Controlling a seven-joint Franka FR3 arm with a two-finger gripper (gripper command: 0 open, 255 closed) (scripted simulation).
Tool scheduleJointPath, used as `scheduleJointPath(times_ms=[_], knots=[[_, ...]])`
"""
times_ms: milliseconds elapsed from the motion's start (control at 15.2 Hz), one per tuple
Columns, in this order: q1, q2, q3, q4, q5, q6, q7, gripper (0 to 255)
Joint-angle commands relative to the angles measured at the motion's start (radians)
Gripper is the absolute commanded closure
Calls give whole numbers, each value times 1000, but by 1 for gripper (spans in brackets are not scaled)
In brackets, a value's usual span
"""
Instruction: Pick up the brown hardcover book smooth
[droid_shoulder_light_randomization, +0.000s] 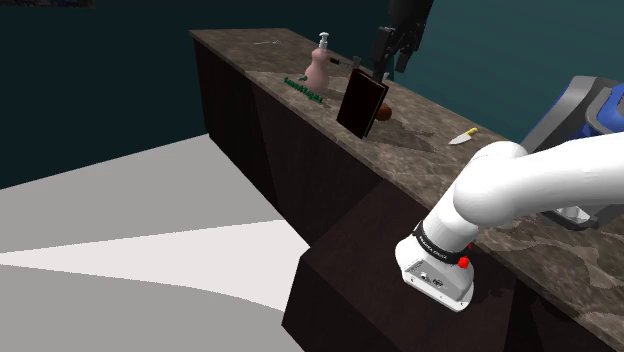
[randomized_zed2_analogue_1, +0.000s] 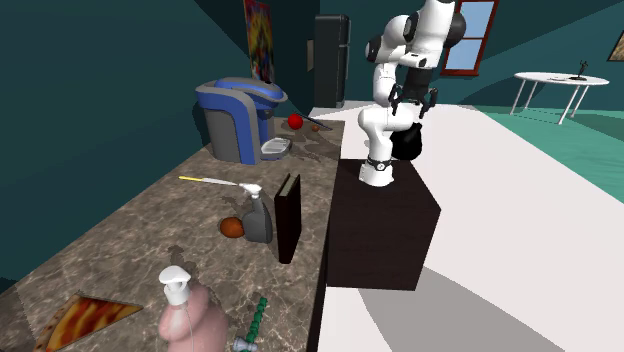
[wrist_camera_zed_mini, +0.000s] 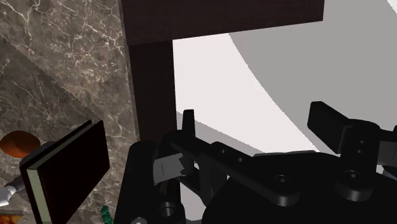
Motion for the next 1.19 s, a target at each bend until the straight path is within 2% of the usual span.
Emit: scheduleJointPath(times_ms=[0,594,1122], knots=[[0,0,0,0,0,0,0,0],[-62,193,-165,38,-84,174,-159,0],[-98,425,-301,156,-95,305,-303,0]])
